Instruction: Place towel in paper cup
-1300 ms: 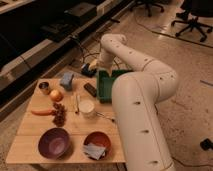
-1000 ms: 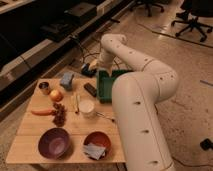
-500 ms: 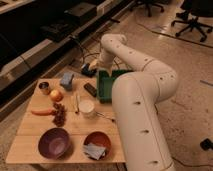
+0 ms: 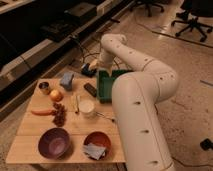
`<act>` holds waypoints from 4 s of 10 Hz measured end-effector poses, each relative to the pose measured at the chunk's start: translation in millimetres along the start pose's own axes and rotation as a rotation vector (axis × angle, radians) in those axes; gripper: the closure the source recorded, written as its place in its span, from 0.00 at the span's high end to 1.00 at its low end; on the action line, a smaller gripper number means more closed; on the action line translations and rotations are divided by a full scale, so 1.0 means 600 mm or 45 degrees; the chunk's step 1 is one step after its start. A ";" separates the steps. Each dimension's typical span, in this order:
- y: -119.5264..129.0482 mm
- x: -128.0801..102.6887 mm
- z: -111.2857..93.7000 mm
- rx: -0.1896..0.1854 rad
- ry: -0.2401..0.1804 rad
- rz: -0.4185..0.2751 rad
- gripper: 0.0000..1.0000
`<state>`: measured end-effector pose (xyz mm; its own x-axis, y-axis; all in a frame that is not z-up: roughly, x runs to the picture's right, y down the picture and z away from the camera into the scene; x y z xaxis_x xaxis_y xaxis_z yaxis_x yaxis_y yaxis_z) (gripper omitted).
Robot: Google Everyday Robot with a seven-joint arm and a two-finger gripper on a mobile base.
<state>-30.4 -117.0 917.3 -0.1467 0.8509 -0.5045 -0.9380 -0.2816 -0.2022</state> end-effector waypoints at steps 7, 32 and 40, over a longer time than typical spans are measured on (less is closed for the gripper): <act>0.000 0.000 0.000 0.000 0.000 0.000 0.80; 0.087 0.344 -0.075 -0.072 0.034 -0.311 0.80; 0.142 0.448 -0.141 -0.353 0.661 -0.473 0.80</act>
<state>-123.2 50.2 693.7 0.4028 0.6099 -0.6824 -0.7719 -0.1742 -0.6114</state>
